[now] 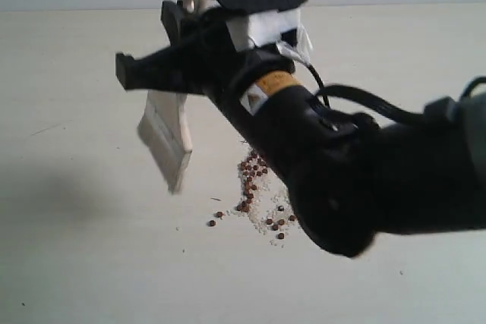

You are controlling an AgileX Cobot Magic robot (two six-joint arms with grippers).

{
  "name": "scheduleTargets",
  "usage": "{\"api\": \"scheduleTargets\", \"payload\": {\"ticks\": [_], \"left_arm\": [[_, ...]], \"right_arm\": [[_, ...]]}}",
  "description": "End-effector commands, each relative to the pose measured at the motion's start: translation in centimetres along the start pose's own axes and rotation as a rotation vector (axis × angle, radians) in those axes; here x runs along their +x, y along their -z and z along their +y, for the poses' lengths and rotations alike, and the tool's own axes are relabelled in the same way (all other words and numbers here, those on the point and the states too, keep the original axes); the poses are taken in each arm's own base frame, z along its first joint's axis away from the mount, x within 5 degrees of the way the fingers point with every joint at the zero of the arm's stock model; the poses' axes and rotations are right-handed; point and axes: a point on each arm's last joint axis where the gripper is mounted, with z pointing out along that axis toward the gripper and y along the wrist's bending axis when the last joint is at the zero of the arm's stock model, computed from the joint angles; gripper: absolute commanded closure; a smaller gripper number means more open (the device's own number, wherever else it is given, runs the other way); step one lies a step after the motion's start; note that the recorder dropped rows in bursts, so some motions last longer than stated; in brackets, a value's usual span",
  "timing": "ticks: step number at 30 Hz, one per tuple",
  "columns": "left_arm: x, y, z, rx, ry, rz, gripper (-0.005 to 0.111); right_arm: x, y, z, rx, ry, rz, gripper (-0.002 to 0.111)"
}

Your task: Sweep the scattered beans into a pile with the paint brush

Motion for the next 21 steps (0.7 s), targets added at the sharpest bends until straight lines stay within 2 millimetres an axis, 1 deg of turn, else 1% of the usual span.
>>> {"api": "scheduleTargets", "payload": {"ticks": [1,5,7,10,18,21], "left_arm": [[0.0,0.0,0.0,0.004,-0.003,-0.005,0.107],[0.0,0.0,0.0,0.004,-0.003,-0.005,0.107],[0.0,0.0,0.0,0.004,-0.003,-0.005,0.107],[0.0,0.0,0.0,0.004,-0.003,-0.005,0.107],[0.0,0.0,0.0,0.004,-0.003,-0.005,0.107],[0.0,0.0,0.0,0.004,-0.003,-0.005,0.107]], "right_arm": [[1.7,3.0,-0.3,-0.167,-0.165,0.02,0.108],[2.9,4.3,-1.1,-0.166,-0.144,0.079,0.108],[3.2,4.5,-1.3,-0.163,-0.137,0.098,0.108],[3.8,4.6,-1.4,-0.159,-0.128,0.134,0.108],[6.4,4.3,-2.3,-0.09,-0.097,0.239,0.108],[6.3,4.3,-3.0,-0.022,-0.048,0.229,0.108]]}}
